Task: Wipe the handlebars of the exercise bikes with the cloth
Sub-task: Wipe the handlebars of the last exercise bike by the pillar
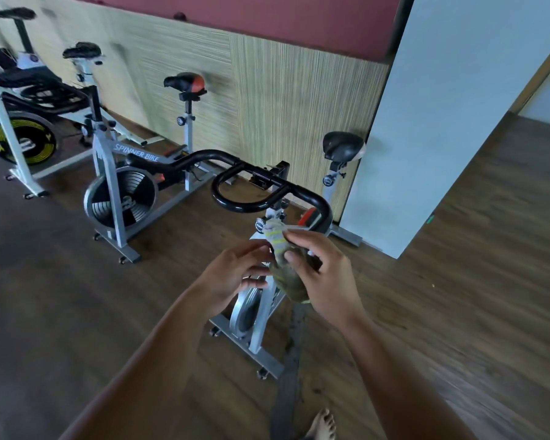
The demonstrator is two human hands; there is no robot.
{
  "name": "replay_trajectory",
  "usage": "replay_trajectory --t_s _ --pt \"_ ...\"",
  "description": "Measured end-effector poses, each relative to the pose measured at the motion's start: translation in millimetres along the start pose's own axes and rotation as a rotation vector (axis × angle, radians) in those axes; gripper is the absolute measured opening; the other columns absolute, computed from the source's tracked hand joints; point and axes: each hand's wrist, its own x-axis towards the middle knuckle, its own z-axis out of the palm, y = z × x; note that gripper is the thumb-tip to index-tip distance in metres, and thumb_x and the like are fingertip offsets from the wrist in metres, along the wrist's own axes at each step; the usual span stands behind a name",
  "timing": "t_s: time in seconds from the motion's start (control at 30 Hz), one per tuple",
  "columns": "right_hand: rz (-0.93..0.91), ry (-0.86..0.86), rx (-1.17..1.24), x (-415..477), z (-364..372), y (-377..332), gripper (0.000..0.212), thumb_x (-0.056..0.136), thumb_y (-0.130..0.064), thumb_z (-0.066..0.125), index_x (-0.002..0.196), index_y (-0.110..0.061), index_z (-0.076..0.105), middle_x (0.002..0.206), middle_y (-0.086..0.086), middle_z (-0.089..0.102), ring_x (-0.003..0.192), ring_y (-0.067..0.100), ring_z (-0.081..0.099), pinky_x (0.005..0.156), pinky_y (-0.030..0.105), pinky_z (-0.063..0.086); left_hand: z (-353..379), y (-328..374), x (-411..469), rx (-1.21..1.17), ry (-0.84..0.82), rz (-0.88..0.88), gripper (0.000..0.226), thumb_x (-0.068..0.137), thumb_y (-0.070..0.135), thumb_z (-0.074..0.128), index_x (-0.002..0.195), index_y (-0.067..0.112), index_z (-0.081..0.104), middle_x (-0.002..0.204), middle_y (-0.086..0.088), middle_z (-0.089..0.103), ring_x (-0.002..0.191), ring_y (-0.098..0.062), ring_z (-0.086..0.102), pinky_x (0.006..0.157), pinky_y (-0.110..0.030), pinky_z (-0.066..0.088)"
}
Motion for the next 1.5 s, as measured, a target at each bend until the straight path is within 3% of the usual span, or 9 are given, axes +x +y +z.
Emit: replay_trajectory --t_s 0.3,0.47,0.57,0.73,0.87,1.0,1.1,1.37,1.5 --pt "-0.161 -0.01 -0.303 7 6 -16 0.033 0.09 -0.011 0.072 0.123 -0.014 0.07 0.122 -0.002 0.067 0.11 0.009 0.064 0.101 0.017 0.047 3 -2 -7 -0.172 0.185 0.128 0.025 0.099 0.025 0.058 0.117 0.01 0.064 0.112 -0.022 0.069 0.094 -0.031 0.066 0.083 -0.043 0.055" --pt "-0.131 0.077 -0.305 2 11 -24 0.025 0.098 -0.014 0.06 0.12 -0.009 0.07 0.119 0.004 0.062 0.105 -0.003 0.053 0.094 -0.005 0.031 2 7 -15 -0.218 0.173 0.224 0.045 0.076 0.042 0.075 0.109 0.014 0.061 0.101 -0.015 0.067 0.083 -0.024 0.068 0.073 -0.036 0.059" --pt "-0.133 0.101 -0.281 -3 12 -28 0.027 0.099 -0.01 0.057 0.123 -0.007 0.069 0.119 0.006 0.058 0.105 -0.009 0.044 0.091 -0.006 0.031 6 13 -15 -0.094 0.151 0.223 0.041 0.083 0.035 0.073 0.112 0.009 0.059 0.101 -0.015 0.065 0.084 -0.023 0.069 0.076 -0.041 0.061" --pt "-0.071 0.057 -0.141 -10 13 -30 0.033 0.098 -0.008 0.057 0.131 -0.015 0.063 0.123 -0.004 0.065 0.109 -0.002 0.06 0.092 0.008 0.048 4 9 -10 -0.084 0.296 0.265 0.014 0.093 0.009 0.067 0.104 0.016 0.061 0.101 -0.013 0.066 0.074 -0.016 0.068 0.063 -0.031 0.057" --pt "-0.044 0.11 -0.115 -10 12 -25 0.028 0.095 -0.006 0.062 0.121 -0.015 0.068 0.115 -0.008 0.068 0.106 -0.003 0.062 0.09 0.008 0.048 10 -4 -11 0.087 0.389 0.344 0.017 0.097 0.016 0.063 0.095 0.033 0.066 0.097 0.006 0.071 0.091 -0.021 0.071 0.075 -0.044 0.06" --pt "0.019 0.051 -0.086 -7 6 -15 0.03 0.095 -0.007 0.062 0.123 -0.018 0.067 0.12 -0.009 0.067 0.108 -0.005 0.061 0.094 0.01 0.048 24 -10 -24 0.211 0.446 0.405 0.013 0.095 0.031 0.065 0.106 0.033 0.072 0.108 0.007 0.066 0.094 0.002 0.066 0.079 -0.018 0.055" --pt "0.021 -0.032 -0.101 -2 2 -8 0.031 0.095 -0.014 0.065 0.126 -0.018 0.066 0.123 -0.009 0.067 0.112 -0.004 0.06 0.096 0.012 0.048 21 -13 -24 0.337 0.42 0.414 0.037 0.084 0.056 0.068 0.116 0.037 0.069 0.114 0.014 0.063 0.106 0.001 0.062 0.085 -0.02 0.053" --pt "0.076 -0.08 -0.058 5 -6 -2 0.028 0.097 -0.01 0.061 0.121 -0.021 0.069 0.11 -0.026 0.064 0.09 -0.012 0.064 0.071 0.012 0.053 19 -16 -18 0.405 0.381 0.413 0.036 0.095 0.036 0.064 0.13 0.031 0.062 0.111 0.019 0.069 0.104 0.009 0.063 0.084 -0.01 0.05" --pt "0.079 -0.132 -0.095 14 -8 0 0.021 0.096 -0.017 0.064 0.116 -0.022 0.069 0.099 -0.027 0.062 0.078 -0.017 0.06 0.063 0.006 0.045 23 -17 -16 0.347 0.287 0.376 0.028 0.104 0.027 0.049 0.129 0.035 0.06 0.1 0.009 0.07 0.088 -0.009 0.066 0.077 -0.026 0.051"
